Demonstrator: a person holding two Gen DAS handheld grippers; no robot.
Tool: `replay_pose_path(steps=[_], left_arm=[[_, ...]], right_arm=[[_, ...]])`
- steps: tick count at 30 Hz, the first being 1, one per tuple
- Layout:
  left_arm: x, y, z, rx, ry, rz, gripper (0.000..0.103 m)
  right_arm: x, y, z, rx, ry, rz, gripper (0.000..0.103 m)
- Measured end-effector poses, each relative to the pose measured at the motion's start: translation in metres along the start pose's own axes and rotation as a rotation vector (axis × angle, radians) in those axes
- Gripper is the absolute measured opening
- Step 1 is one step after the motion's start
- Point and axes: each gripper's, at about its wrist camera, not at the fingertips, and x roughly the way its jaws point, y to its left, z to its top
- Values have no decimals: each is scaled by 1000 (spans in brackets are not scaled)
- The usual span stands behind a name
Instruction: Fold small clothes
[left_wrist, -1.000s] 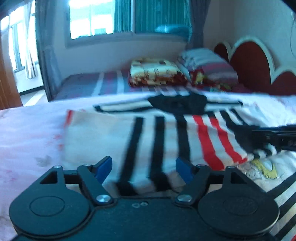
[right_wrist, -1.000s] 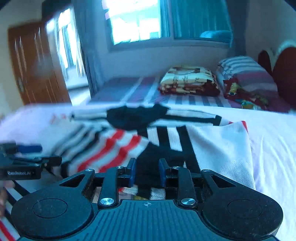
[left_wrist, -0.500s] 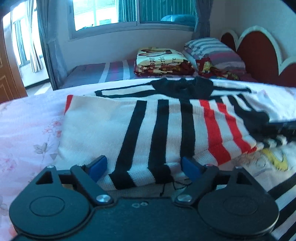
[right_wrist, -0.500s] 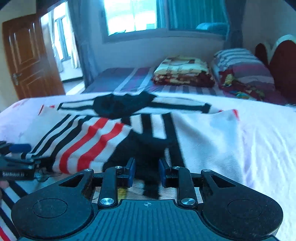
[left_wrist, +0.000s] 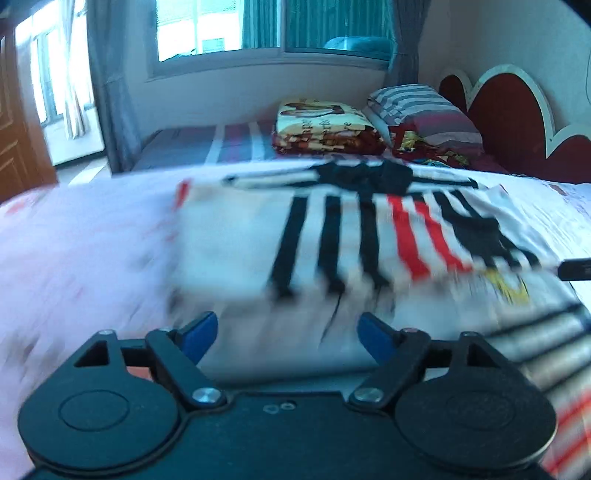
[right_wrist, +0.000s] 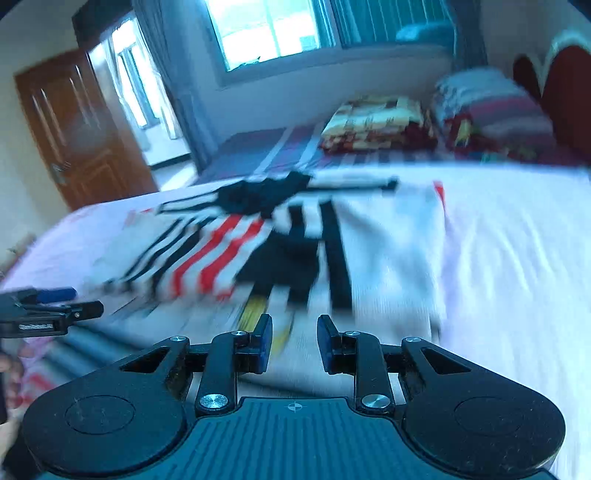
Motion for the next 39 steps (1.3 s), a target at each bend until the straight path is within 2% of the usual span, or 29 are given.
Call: replay_pose_path(steps=[3, 5, 8, 10, 11, 12, 13, 14, 17, 18, 20, 24, 27, 29, 33, 36, 38, 39], left_arm=[[-47, 32, -46, -89, 38, 1, 75], [-79, 51, -79, -143, 58, 19, 75], [-113, 75, -120, -267, 106, -82, 73], [-127, 79, -134, -290, 116, -157, 73], [-132, 80, -139, -308, 120, -200, 71], [-133, 83, -142, -341, 125, -255, 71], [-132, 82, -143, -377, 133, -301, 69], [-129, 83, -144, -408, 141, -336, 68], [-120, 81, -147, -470, 131, -376, 66], [-117, 84, -147, -503, 128, -395, 65], [-109, 88, -147, -551, 128, -425, 60], [-93, 88, -139, -553, 125, -464, 57], [-80, 89, -130, -569, 131, -485, 53], [-70, 88, -124, -566, 131, -494, 46], [-67, 89, -125, -574, 138, -515, 43], [-78, 85, -132, -543, 145, -525, 43], [-81, 82, -136, -517, 131, -523, 43], [-79, 82, -136, -532, 128, -524, 43]], right_arm=[[-49, -17, -42, 120, 25, 82, 26], [-77, -21, -73, 172, 58, 105, 26], [-110, -24, -114, 289, 94, 118, 27], [-126, -26, -134, 363, 106, 117, 28], [-132, -27, -144, 407, 109, 113, 34], [-138, -27, -150, 445, 102, 103, 60], [-145, -28, -156, 471, 80, 102, 75], [-150, -26, -161, 483, 62, 112, 75], [-153, -20, -167, 495, 64, 119, 75], [-152, -19, -167, 495, 55, 114, 73], [-146, -22, -167, 523, 54, 118, 62], [-128, -27, -161, 541, 61, 144, 42], [-111, -27, -153, 525, 74, 165, 31], [-101, -26, -149, 514, 83, 176, 29], [-98, -26, -148, 502, 91, 183, 29], [-105, -23, -152, 483, 110, 194, 28], [-105, -22, -156, 475, 118, 185, 20], [-104, -23, -156, 484, 116, 176, 7]])
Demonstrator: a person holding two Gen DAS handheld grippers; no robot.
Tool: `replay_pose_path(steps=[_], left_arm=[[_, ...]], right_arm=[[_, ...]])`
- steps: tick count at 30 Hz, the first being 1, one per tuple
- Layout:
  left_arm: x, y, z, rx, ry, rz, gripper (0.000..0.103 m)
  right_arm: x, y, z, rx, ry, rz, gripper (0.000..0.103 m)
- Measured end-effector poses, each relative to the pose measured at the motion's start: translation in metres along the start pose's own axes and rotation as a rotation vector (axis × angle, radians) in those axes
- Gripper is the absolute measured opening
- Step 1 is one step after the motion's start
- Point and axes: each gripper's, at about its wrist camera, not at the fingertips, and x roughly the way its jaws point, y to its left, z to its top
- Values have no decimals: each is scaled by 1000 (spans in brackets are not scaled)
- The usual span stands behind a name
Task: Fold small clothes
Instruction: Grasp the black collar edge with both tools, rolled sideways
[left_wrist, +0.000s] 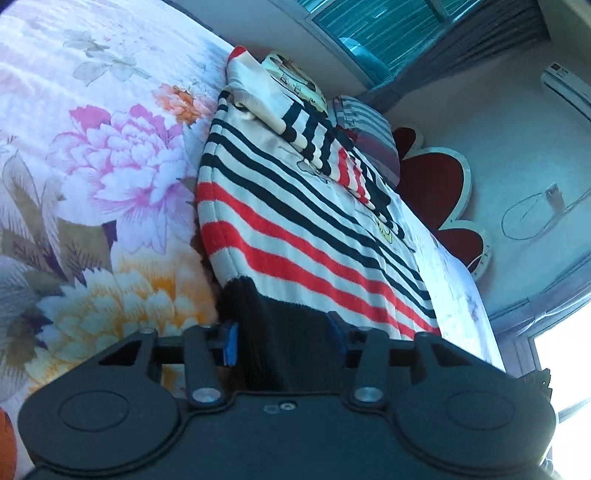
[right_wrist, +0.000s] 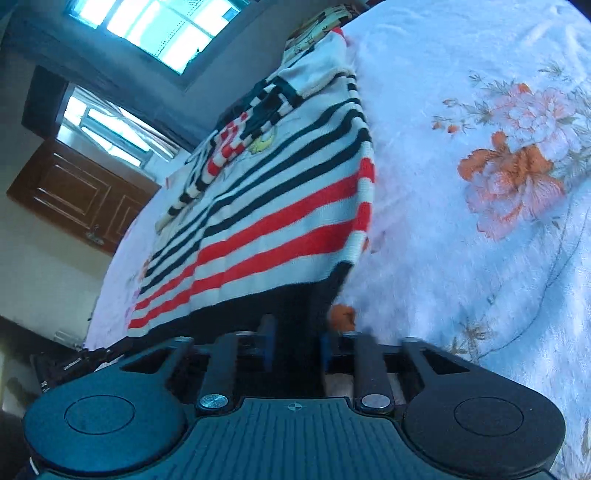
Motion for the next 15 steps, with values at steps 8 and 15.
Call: replay_pose_path(steps=[8, 15], left_arm=[[-25, -24, 4, 72, -107, 10, 4], [-9, 1, -3, 48, -32, 85, 4]], right_arm=[[-27, 30, 8, -74, -122, 68, 4], [-14, -13, -12, 76, -90, 10, 4]])
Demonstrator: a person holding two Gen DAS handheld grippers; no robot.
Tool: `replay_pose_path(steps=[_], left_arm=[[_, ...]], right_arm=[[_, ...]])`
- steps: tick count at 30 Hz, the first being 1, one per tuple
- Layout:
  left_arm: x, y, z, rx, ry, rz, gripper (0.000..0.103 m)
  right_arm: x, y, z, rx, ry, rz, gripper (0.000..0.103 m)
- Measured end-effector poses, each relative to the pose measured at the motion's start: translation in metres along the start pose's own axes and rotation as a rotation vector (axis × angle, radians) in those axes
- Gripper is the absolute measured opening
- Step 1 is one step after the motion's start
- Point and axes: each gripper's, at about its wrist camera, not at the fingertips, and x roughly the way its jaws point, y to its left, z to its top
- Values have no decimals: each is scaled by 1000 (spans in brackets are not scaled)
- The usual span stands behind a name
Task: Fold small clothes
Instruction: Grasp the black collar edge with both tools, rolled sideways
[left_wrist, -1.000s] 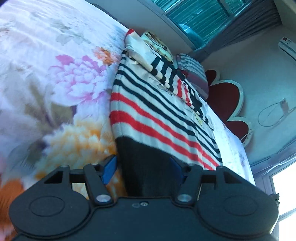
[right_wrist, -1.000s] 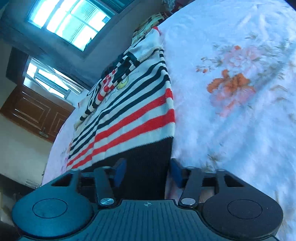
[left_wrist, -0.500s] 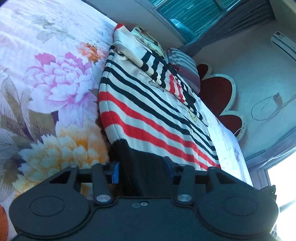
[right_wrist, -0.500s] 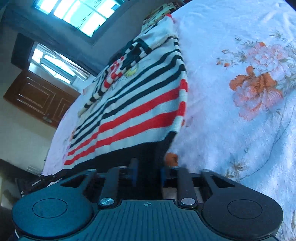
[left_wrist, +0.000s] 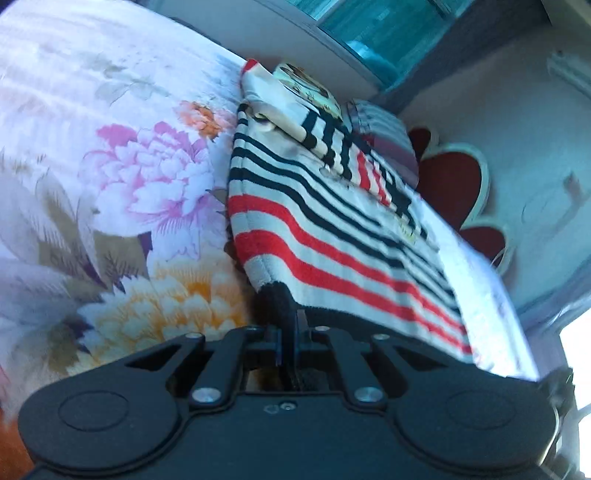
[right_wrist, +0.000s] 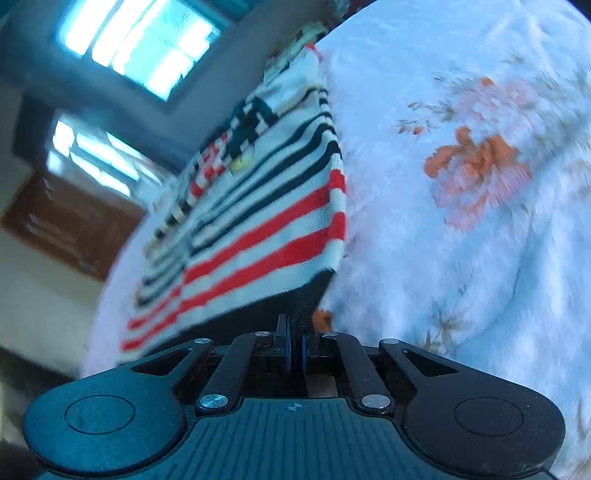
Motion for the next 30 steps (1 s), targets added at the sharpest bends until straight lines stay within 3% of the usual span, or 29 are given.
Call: replay_pose_path(steps=[4, 7, 14, 22, 30], left_arm=[[-6, 1, 3, -66, -33, -44, 4], [-18, -13, 19, -82, -104, -105, 4], [-6, -43, 91, -85, -197, -176, 4], [69, -53, 186, -101, -199, -133, 4], [172, -40, 246, -75, -86, 35, 4]], right_arm=[[-11, 11, 7, -13, -46, 31, 4], [-20, 33, 22, -66, -82, 56, 4], [-10, 83, 97, -135, -179, 114, 4], [58, 83, 213, -69, -208, 150, 4], [162, 35, 291, 68, -107, 125, 5]])
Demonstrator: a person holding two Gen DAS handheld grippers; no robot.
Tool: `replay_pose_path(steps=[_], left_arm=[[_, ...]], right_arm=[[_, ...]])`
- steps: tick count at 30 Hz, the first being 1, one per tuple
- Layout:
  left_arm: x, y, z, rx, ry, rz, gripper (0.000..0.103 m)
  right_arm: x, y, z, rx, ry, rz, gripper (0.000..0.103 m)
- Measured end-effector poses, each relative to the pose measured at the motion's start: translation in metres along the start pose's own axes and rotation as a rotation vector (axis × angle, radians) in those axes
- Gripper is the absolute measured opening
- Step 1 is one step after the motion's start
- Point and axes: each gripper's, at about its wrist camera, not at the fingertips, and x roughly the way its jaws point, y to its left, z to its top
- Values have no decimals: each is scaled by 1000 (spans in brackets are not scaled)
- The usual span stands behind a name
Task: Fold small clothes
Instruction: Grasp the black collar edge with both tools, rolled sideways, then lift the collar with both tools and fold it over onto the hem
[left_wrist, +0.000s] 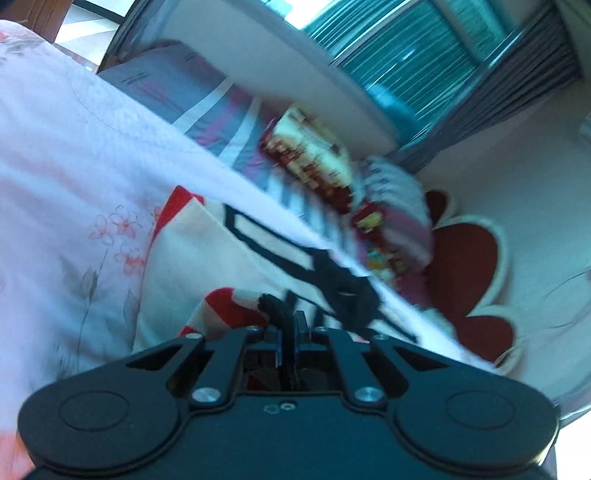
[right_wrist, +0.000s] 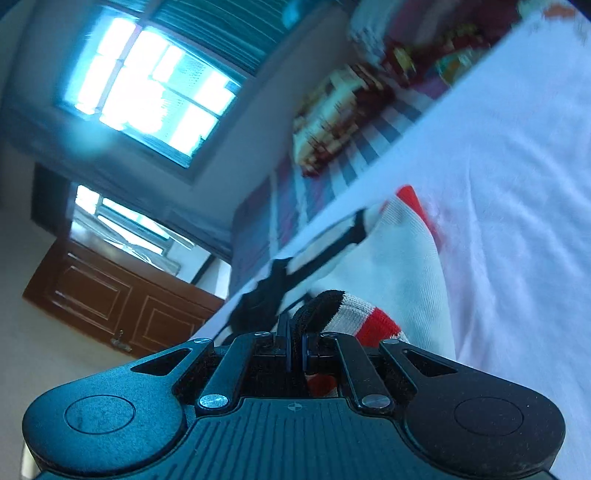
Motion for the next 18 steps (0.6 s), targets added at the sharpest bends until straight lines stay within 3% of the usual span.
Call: replay_pose_path(steps=[3, 4, 5, 7, 8, 9, 11, 13, 18], left_arm=[[24, 9, 8, -19, 6, -13, 7], [28, 16, 10, -56, -13, -55, 17], [31, 22, 11, -87, -37, -97, 35], [34, 28, 14, -102, -86, -108, 54], [32, 29, 15, -94, -119, -111, 68], [29, 29, 15, -74, -144, -116, 71], [25, 24, 18, -2, -140, -96, 60], [22, 15, 19, 119, -124, -52, 55], [30, -8, 15, 362, -27, 55, 52]], right_arm=[[20, -19, 18, 33, -8, 39, 5], [26, -23, 24, 32, -19, 36, 9], [28, -24, 29, 22, -33, 30, 15], [26, -25, 36, -19, -99, 2, 79], [21, -24, 39, -42, -144, -14, 84], [16, -23, 41, -70, -168, -12, 83], [8, -18, 43, -126, -144, -14, 81], [1, -9, 37, -221, -116, -27, 64], [-3, 2, 10, -372, -70, -53, 60]])
